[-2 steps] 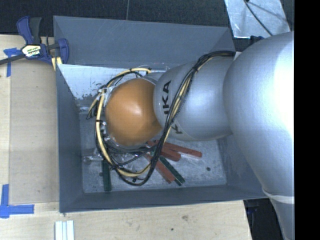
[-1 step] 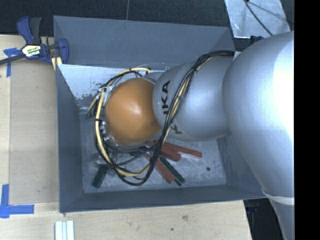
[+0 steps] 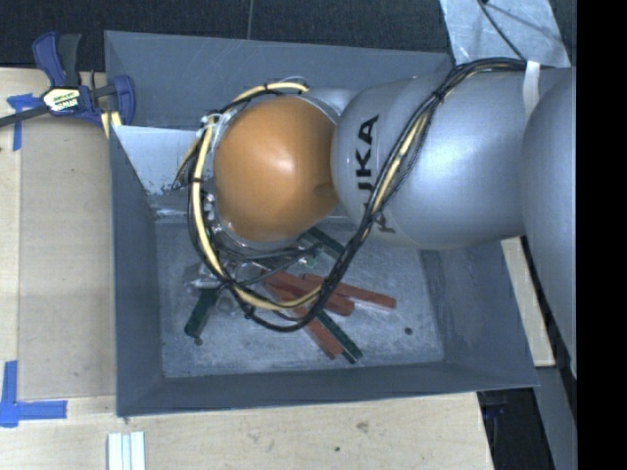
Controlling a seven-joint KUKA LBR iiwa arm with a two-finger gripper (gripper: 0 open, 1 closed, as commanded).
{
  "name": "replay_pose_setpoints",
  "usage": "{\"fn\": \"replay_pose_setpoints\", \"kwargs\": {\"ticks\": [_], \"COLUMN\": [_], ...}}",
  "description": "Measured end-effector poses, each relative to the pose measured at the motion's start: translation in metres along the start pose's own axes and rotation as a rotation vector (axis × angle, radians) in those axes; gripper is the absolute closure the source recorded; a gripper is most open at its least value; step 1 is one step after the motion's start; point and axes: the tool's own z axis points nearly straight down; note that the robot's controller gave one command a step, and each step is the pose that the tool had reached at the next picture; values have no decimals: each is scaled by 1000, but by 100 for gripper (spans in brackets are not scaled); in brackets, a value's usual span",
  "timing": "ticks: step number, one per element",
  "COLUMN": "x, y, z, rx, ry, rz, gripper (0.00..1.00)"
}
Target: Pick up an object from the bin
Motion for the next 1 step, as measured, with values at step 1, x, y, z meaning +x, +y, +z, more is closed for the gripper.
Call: {"fn": "replay_pose_setpoints", "kwargs": {"ticks": [1], "x": [0], "y": [-2], "z": [-79], "rx": [-6], "ry": [7], "rz": [23], "gripper": [100]}}
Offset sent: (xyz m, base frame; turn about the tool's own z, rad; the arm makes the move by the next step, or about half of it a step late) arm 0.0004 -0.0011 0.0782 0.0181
